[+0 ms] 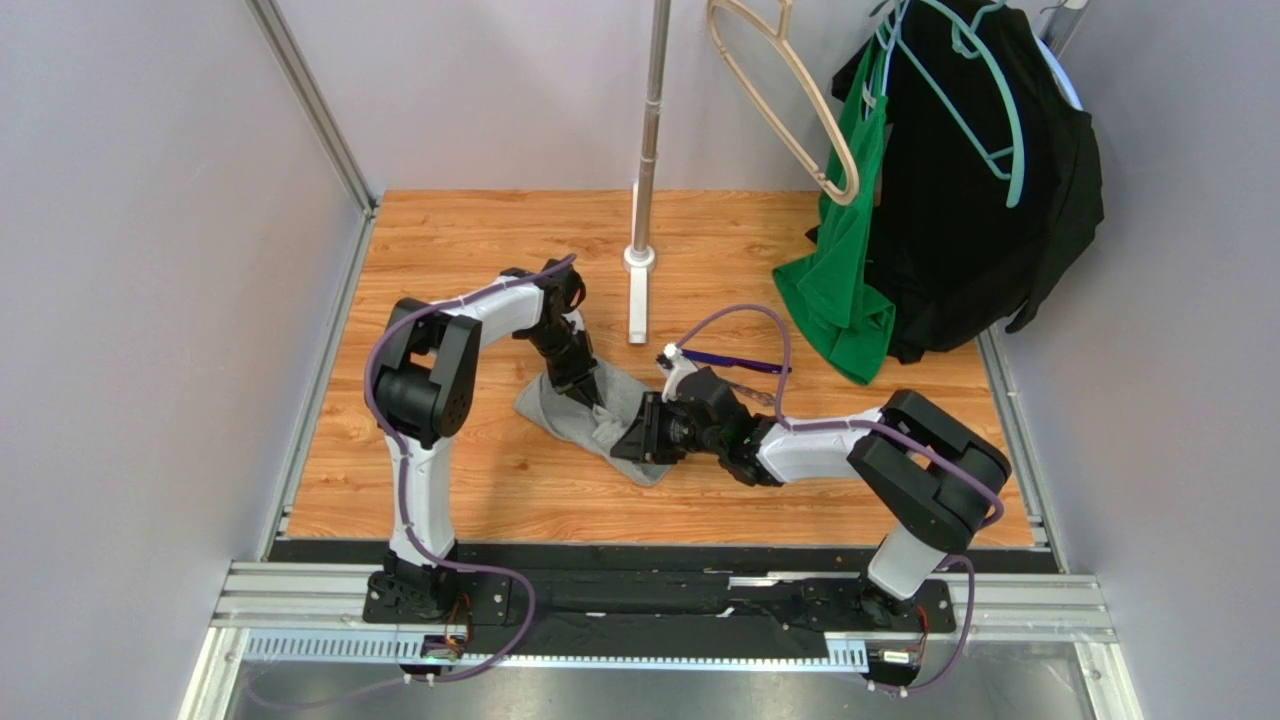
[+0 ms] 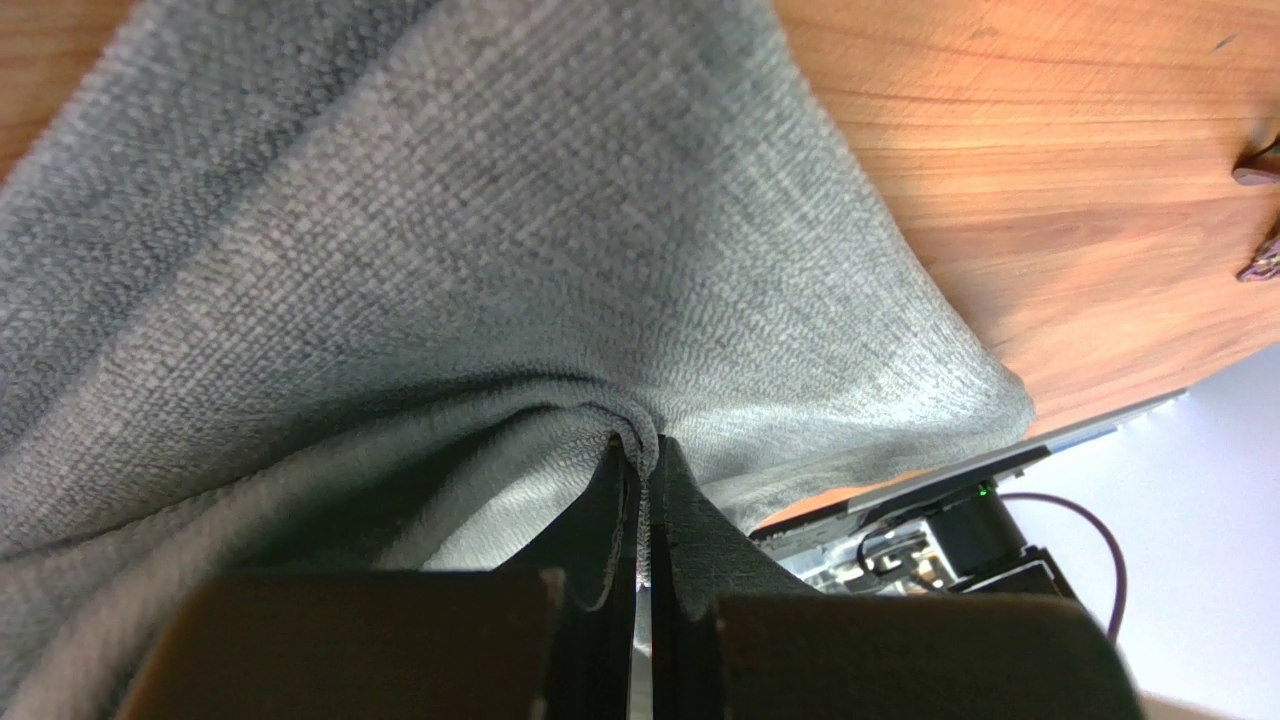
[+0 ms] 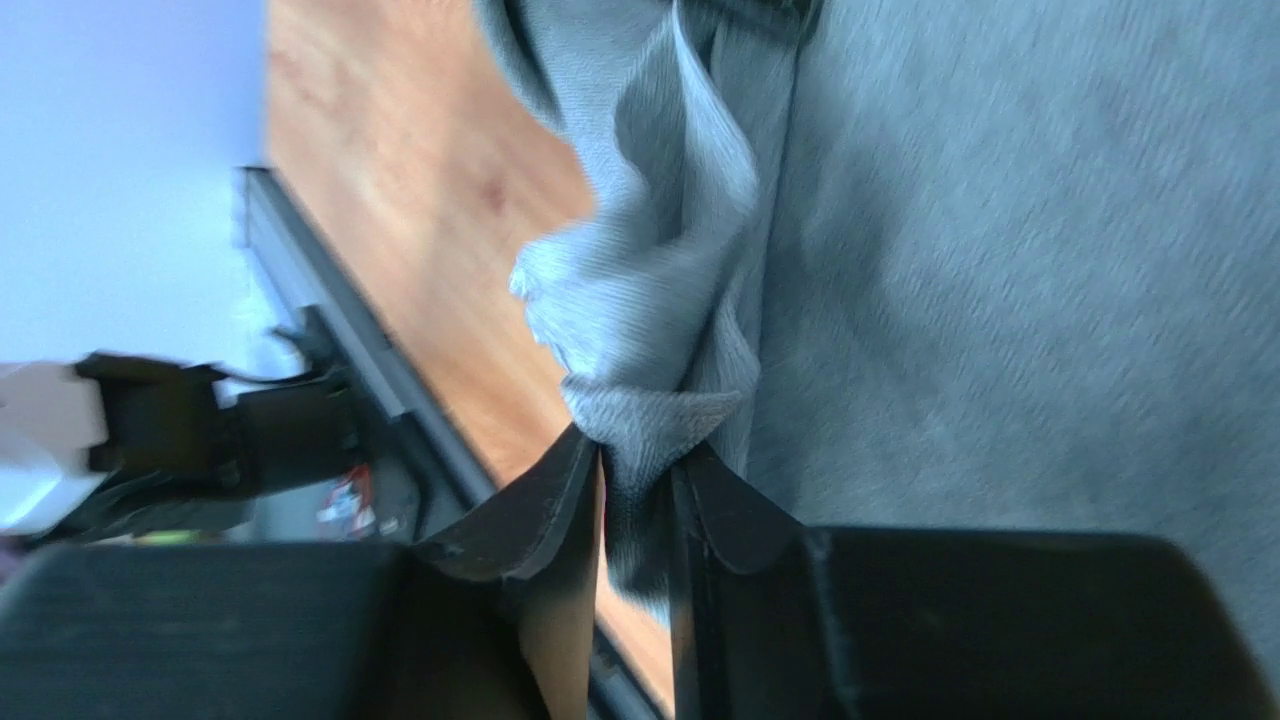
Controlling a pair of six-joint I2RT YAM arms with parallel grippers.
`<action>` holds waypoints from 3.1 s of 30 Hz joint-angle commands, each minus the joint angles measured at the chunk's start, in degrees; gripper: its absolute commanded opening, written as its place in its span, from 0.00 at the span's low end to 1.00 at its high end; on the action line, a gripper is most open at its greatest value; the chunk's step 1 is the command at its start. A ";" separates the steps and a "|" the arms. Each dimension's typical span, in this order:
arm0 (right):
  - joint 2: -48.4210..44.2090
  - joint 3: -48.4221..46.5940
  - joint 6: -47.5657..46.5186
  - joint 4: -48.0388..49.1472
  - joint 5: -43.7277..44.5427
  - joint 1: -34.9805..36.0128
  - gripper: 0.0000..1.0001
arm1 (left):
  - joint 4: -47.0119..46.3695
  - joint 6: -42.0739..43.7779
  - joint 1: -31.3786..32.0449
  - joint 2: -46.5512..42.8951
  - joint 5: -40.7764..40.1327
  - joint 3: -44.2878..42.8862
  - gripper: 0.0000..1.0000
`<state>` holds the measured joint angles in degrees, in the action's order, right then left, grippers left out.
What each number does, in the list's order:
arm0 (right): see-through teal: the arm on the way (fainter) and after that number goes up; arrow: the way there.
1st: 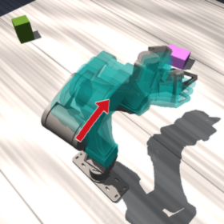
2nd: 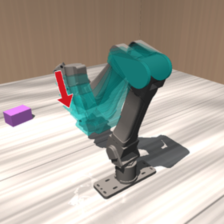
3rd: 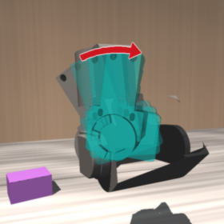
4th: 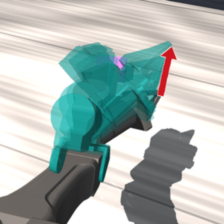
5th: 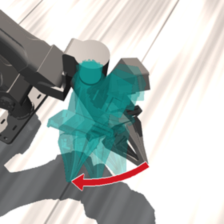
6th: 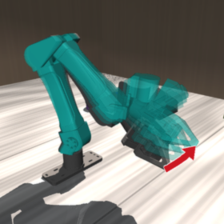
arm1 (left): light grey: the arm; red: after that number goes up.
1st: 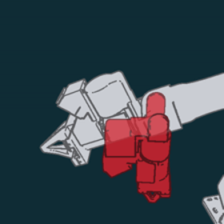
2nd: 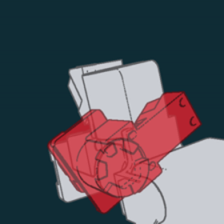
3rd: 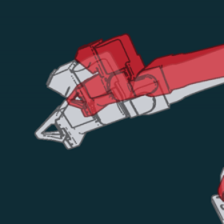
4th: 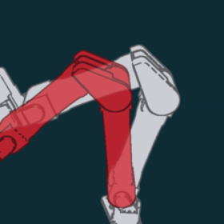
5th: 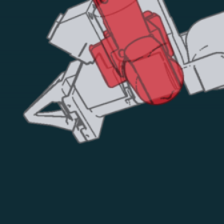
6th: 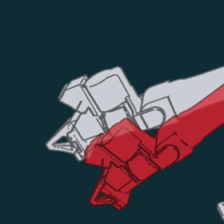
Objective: Fold the napkin into a case and place the utensils inside
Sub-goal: Fold the lower triangle-folded napkin at the center of the board.
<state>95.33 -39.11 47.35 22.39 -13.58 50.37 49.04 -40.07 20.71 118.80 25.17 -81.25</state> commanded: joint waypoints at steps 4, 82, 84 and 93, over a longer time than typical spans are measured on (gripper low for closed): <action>-1.81 8.26 14.61 20.59 -10.76 -2.73 0.34 | -3.07 -0.62 -0.23 -0.41 -7.06 -0.93 0.00; -12.43 3.44 -5.84 -14.97 0.55 -8.19 0.21 | -0.78 2.63 0.12 3.72 -8.56 -4.62 0.00; -16.38 -0.93 -16.78 -23.16 7.32 -6.70 0.47 | -0.78 2.72 0.12 3.54 -8.38 -4.53 0.00; -2.01 -27.31 -38.55 -43.47 2.96 6.31 0.56 | -0.78 2.98 0.12 3.19 -8.21 -4.26 0.00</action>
<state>85.45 -56.71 21.43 -12.12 -6.81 52.56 51.18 -38.83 21.30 120.36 22.13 -84.93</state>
